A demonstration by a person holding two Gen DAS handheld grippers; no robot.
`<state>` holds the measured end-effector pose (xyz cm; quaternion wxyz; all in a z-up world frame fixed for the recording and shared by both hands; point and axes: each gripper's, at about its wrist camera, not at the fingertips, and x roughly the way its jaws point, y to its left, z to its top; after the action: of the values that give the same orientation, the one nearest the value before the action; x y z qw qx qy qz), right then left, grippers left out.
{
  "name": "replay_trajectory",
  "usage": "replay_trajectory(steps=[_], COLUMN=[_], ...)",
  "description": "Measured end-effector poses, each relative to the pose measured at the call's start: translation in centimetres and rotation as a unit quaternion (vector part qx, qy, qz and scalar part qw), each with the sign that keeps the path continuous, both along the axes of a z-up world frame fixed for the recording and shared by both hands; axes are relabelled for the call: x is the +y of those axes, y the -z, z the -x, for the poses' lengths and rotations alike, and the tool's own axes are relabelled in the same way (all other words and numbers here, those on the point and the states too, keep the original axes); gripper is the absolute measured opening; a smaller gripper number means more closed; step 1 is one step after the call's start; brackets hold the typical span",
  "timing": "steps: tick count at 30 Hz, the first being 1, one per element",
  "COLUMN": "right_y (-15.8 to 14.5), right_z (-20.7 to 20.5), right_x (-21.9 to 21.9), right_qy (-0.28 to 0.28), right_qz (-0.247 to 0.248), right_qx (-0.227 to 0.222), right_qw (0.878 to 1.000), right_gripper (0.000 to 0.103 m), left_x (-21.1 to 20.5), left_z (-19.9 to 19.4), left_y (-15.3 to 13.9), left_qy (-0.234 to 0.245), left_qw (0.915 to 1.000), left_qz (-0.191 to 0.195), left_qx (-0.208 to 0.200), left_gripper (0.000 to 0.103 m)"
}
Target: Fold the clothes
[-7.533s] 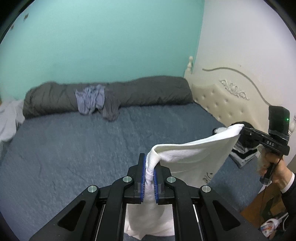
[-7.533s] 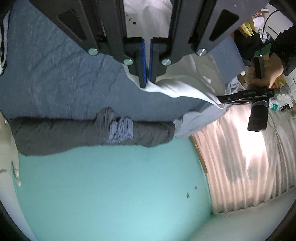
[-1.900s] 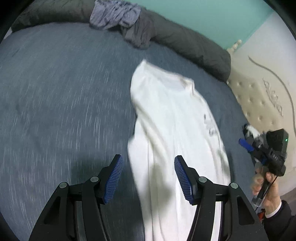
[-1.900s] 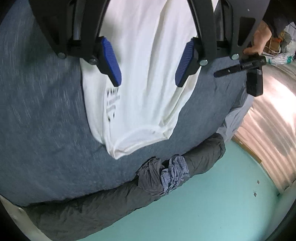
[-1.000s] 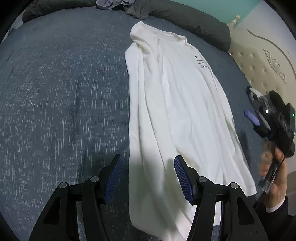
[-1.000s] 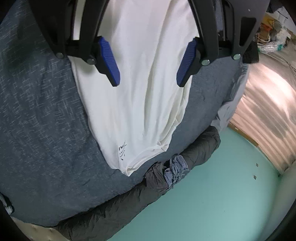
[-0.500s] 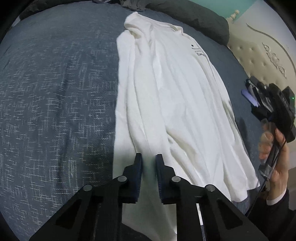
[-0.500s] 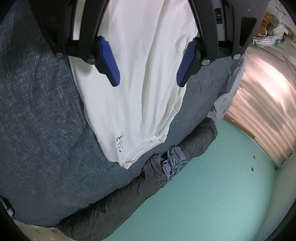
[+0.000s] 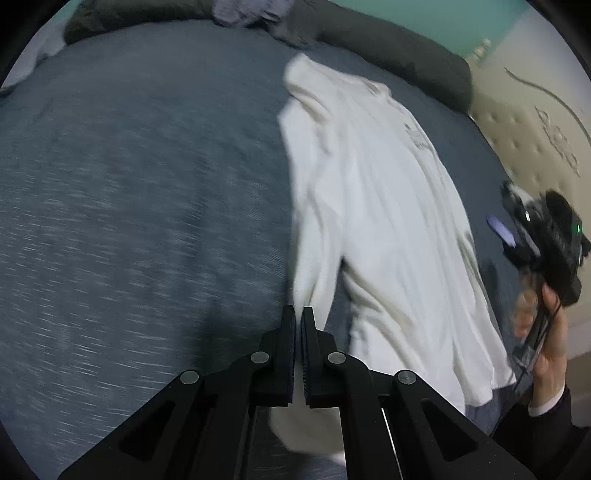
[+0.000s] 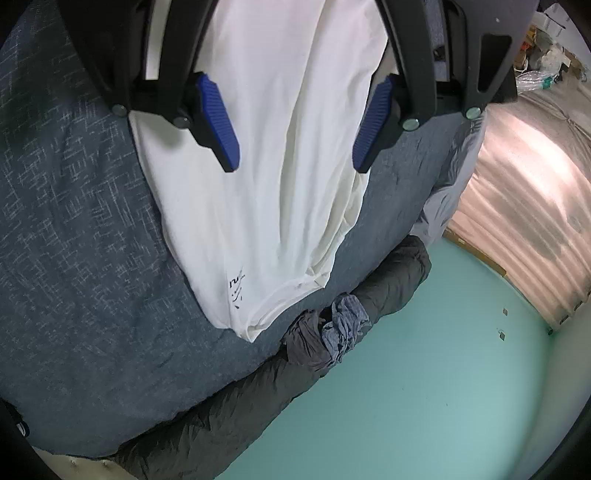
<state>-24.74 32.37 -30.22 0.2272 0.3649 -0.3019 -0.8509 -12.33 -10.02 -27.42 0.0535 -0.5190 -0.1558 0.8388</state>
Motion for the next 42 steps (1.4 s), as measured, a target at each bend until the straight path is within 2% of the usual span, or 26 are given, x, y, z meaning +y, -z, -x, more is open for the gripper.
replay_trajectory(steps=[5, 13, 18, 21, 23, 25, 28, 33, 40, 41, 42], right_y=[0.3, 0.6, 1.0, 1.1, 1.1, 1.0, 1.0, 1.1, 1.2, 1.2, 1.3], right_z=[0.1, 0.1, 0.2, 0.2, 0.2, 0.1, 0.1, 0.0, 0.1, 0.1, 0.1], right_x=[0.0, -0.5, -0.8, -0.9, -0.9, -0.9, -0.9, -1.0, -0.7, -0.6, -0.6], right_qy=[0.001, -0.001, -0.002, -0.003, -0.003, -0.004, -0.003, -0.003, -0.001, 0.001, 0.002], right_qz=[0.001, -0.005, -0.006, -0.004, -0.002, -0.001, 0.001, 0.005, 0.011, 0.013, 0.014], right_qx=[-0.004, -0.007, -0.012, -0.014, -0.014, -0.014, -0.012, -0.015, -0.018, -0.019, -0.02], right_qw=[1.0, 1.0, 1.0, 1.0, 1.0, 1.0, 1.0, 1.0, 1.0, 1.0, 1.0], right_gripper=[0.065, 0.065, 0.065, 0.065, 0.065, 0.065, 0.065, 0.065, 0.065, 0.065, 0.065], left_x=[-6.2, -12.0, -12.2, -12.6, -12.5, -11.3, -8.8, -5.0, -1.9, -1.8, -2.0], left_z=[1.1, 1.8, 2.1, 1.4, 0.5, 0.6, 1.1, 2.4, 3.2, 3.4, 3.3], left_y=[-0.8, 1.1, 1.0, 0.0, -0.7, -1.1, -0.7, 1.0, 2.9, 3.3, 3.4], left_qy=[-0.067, -0.123, -0.124, -0.142, -0.155, -0.142, -0.119, -0.082, -0.037, -0.033, -0.032], left_qw=[0.9977, 0.9924, 0.992, 0.9895, 0.9872, 0.9891, 0.9926, 0.9965, 0.9986, 0.9986, 0.9986], left_qz=[0.007, 0.009, 0.023, 0.026, 0.033, 0.035, 0.027, 0.016, 0.023, 0.025, 0.024], left_qx=[0.007, -0.008, -0.007, 0.004, 0.011, 0.012, 0.003, -0.01, -0.029, -0.032, -0.035], left_gripper=[0.003, 0.003, 0.007, 0.02, 0.023, 0.025, 0.041, 0.043, 0.042, 0.038, 0.023])
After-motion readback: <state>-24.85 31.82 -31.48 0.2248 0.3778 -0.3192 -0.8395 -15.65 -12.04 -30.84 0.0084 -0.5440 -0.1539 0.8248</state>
